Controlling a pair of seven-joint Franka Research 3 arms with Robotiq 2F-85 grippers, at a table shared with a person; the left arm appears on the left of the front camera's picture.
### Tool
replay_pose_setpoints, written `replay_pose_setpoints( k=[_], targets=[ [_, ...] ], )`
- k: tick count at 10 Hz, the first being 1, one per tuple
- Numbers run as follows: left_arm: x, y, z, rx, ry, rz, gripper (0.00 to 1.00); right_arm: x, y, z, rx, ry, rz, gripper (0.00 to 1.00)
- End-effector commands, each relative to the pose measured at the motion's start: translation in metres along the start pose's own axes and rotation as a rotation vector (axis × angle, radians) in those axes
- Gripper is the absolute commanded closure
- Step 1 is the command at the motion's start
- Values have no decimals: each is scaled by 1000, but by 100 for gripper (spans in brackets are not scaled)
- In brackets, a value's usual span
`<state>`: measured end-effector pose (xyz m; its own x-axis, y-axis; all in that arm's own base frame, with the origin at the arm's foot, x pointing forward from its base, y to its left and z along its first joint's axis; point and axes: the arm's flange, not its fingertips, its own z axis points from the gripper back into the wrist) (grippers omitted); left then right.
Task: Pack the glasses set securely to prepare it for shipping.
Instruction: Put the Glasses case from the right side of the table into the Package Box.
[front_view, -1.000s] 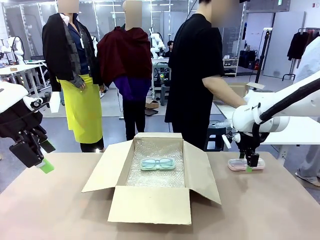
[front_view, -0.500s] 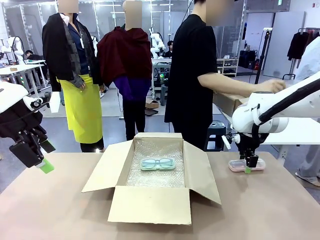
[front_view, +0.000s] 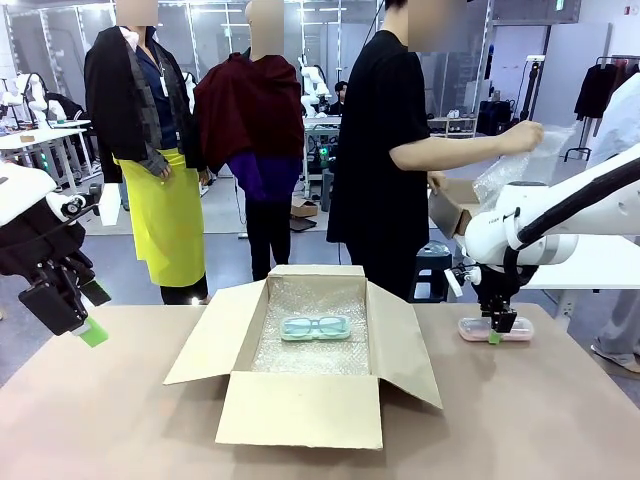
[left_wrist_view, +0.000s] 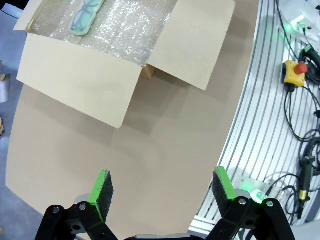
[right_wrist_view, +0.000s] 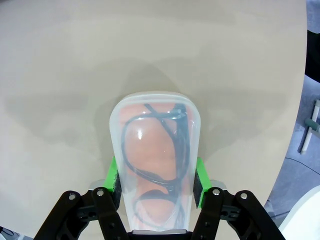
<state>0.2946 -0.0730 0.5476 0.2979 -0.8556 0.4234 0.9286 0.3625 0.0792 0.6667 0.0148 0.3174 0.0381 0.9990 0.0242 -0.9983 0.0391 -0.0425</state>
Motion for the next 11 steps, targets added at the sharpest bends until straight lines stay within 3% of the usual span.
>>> replay_pose_setpoints(
  k=[1,4,7,11],
  targets=[
    [0,0,0,5,-20,-4,0,-1,4,12,-6,10,5,60],
    [0,0,0,5,-20,-4,0,7,19,87,-14,51,-31,60],
    [0,0,0,5,-20,-4,0,22,55,163,-53,102,-91,60],
    [0,0,0,5,-20,-4,0,23,86,194,-116,65,-68,60]
  ],
)
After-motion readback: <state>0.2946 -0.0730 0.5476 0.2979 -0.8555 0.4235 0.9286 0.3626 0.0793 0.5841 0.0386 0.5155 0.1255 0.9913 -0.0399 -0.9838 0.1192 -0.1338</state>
